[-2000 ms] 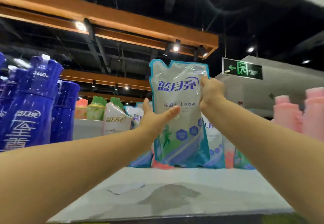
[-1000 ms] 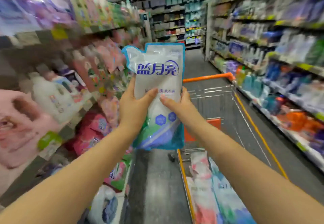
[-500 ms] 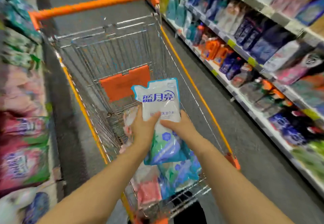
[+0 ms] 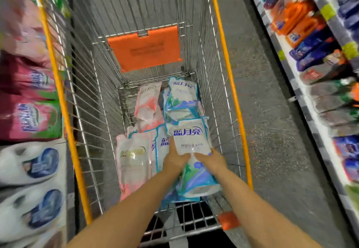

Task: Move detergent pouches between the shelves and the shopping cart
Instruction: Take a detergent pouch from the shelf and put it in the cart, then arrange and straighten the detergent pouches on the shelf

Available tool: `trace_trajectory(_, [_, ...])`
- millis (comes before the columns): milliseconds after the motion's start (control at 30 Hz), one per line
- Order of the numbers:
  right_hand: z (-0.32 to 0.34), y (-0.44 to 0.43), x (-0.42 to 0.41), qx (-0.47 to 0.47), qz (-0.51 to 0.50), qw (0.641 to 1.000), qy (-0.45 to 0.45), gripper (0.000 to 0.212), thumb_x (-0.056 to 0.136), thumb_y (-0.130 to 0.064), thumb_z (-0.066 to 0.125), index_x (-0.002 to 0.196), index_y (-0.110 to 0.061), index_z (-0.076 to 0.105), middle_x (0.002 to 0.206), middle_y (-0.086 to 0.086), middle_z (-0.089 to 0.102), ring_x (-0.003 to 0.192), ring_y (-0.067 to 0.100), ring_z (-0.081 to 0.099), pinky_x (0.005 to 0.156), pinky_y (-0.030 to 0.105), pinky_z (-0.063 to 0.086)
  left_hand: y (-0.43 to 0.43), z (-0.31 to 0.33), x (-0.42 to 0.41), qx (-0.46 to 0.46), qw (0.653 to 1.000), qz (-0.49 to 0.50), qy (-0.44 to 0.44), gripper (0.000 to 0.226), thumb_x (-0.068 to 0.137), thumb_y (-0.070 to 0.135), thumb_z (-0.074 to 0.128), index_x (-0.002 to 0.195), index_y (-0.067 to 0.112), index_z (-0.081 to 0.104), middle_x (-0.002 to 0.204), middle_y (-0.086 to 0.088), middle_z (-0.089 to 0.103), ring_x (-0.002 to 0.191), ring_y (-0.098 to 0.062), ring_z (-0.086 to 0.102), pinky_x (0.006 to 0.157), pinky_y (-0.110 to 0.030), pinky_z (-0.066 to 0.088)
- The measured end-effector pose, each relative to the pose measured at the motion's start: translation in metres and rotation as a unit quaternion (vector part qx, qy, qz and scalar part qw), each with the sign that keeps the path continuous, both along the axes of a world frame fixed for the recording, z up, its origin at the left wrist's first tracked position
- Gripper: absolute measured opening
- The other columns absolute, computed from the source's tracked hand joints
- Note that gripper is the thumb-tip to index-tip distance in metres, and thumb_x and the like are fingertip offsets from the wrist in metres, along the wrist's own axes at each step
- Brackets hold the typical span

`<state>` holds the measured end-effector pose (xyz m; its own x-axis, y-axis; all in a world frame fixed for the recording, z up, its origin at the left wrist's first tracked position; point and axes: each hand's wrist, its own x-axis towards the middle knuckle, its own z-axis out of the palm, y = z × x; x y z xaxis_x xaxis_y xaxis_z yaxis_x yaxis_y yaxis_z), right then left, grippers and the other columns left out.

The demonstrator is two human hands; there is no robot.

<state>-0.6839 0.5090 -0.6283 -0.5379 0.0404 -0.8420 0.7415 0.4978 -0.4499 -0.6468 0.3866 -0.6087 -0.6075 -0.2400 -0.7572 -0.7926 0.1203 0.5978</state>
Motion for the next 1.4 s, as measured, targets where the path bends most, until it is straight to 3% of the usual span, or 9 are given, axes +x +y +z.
trace_trajectory(133, [-0.001, 0.004, 0.0, 0.011, -0.008, 1.0, 0.018, 0.038, 0.084, -0.016, 0.066, 0.116, -0.004, 0.051, 0.107, 0.01, 0.063, 0.081, 0.022, 0.063, 0.072, 0.021, 0.051, 0.011, -0.007, 0.007, -0.054, 0.998, -0.014, -0.008, 0.081, 0.088, 0.017, 0.06, 0.149, 0.022, 0.007, 0.134, -0.007, 0.052, 0.114, -0.024, 0.054, 0.074, -0.017, 0.034])
trace_trajectory(267, [0.002, -0.002, 0.005, 0.062, 0.05, 0.996, 0.036, 0.057, 0.08, -0.03, 0.063, 0.129, -0.01, 0.04, 0.12, 0.012, 0.06, 0.104, 0.032, 0.061, 0.089, 0.04, 0.05, 0.012, -0.001, 0.014, -0.086, 0.996, -0.003, -0.011, 0.065, 0.087, 0.01, 0.059, 0.143, 0.014, 0.027, 0.13, -0.012, 0.054, 0.108, -0.022, 0.055, 0.07, -0.017, 0.033])
trace_trajectory(367, [0.013, -0.005, 0.007, 0.116, 0.117, 0.986, 0.039, 0.065, 0.081, -0.03, 0.06, 0.136, -0.006, 0.034, 0.131, 0.019, 0.049, 0.119, 0.035, 0.05, 0.098, 0.041, 0.044, 0.008, 0.001, 0.023, -0.088, 0.994, 0.023, -0.055, 0.066, 0.088, 0.018, 0.059, 0.144, 0.011, 0.024, 0.13, -0.017, 0.054, 0.116, -0.032, 0.054, 0.091, -0.028, 0.042])
trace_trajectory(500, [0.035, -0.011, 0.018, 0.18, 0.205, 0.957, 0.097, 0.066, 0.084, -0.034, 0.058, 0.14, -0.01, 0.032, 0.139, 0.016, 0.036, 0.129, 0.035, 0.035, 0.103, 0.041, 0.034, 0.003, 0.016, 0.043, -0.081, 0.993, 0.065, -0.048, 0.063, 0.087, 0.023, 0.059, 0.142, 0.014, 0.029, 0.119, -0.017, 0.061, 0.109, -0.03, 0.058, 0.089, -0.03, 0.044])
trace_trajectory(767, [0.125, -0.066, 0.091, 0.045, 0.229, 0.941, 0.243, 0.052, 0.087, -0.027, 0.057, 0.135, -0.013, 0.041, 0.134, 0.015, 0.045, 0.122, 0.033, 0.047, 0.099, 0.039, 0.037, -0.019, 0.103, 0.124, -0.119, 0.974, 0.176, 0.084, 0.055, 0.088, 0.02, 0.06, 0.137, 0.012, 0.038, 0.124, -0.015, 0.056, 0.112, -0.03, 0.055, 0.086, -0.026, 0.04])
trace_trajectory(1033, [0.26, -0.155, 0.255, -0.217, 0.312, 0.847, 0.371, 0.029, 0.089, -0.017, 0.054, 0.118, -0.013, 0.058, 0.111, 0.007, 0.064, 0.105, 0.023, 0.057, 0.077, 0.025, 0.036, -0.067, 0.255, 0.317, -0.25, 0.862, 0.357, 0.259, 0.038, 0.088, 0.021, 0.059, 0.124, 0.018, 0.049, 0.116, -0.006, 0.059, 0.101, -0.023, 0.058, 0.089, -0.035, 0.048])
trace_trajectory(1133, [0.318, -0.187, 0.326, -0.302, 0.362, 0.779, 0.413, 0.025, 0.09, -0.021, 0.054, 0.114, -0.016, 0.059, 0.098, -0.001, 0.059, 0.094, 0.016, 0.055, 0.071, 0.022, 0.033, -0.087, 0.318, 0.396, -0.318, 0.807, 0.397, 0.3, 0.036, 0.09, 0.019, 0.057, 0.124, 0.016, 0.048, 0.106, -0.001, 0.055, 0.093, -0.016, 0.054, 0.077, -0.022, 0.045])
trace_trajectory(1333, [0.418, -0.237, 0.446, -0.437, 0.429, 0.656, 0.441, 0.021, 0.089, -0.018, 0.055, 0.108, -0.017, 0.063, 0.095, -0.003, 0.061, 0.093, 0.013, 0.056, 0.082, 0.028, 0.043, -0.115, 0.418, 0.526, -0.471, 0.694, 0.453, 0.302, 0.032, 0.088, 0.021, 0.06, 0.119, 0.019, 0.053, 0.093, 0.007, 0.056, 0.082, -0.009, 0.053, 0.066, -0.011, 0.04])
trace_trajectory(1400, [0.445, -0.253, 0.476, -0.465, 0.446, 0.621, 0.448, 0.019, 0.088, -0.018, 0.055, 0.106, -0.017, 0.064, 0.094, -0.003, 0.063, 0.089, 0.011, 0.056, 0.076, 0.024, 0.04, -0.124, 0.449, 0.554, -0.505, 0.671, 0.458, 0.292, 0.032, 0.088, 0.023, 0.059, 0.119, 0.021, 0.052, 0.094, 0.008, 0.056, 0.085, -0.011, 0.054, 0.07, -0.02, 0.041])
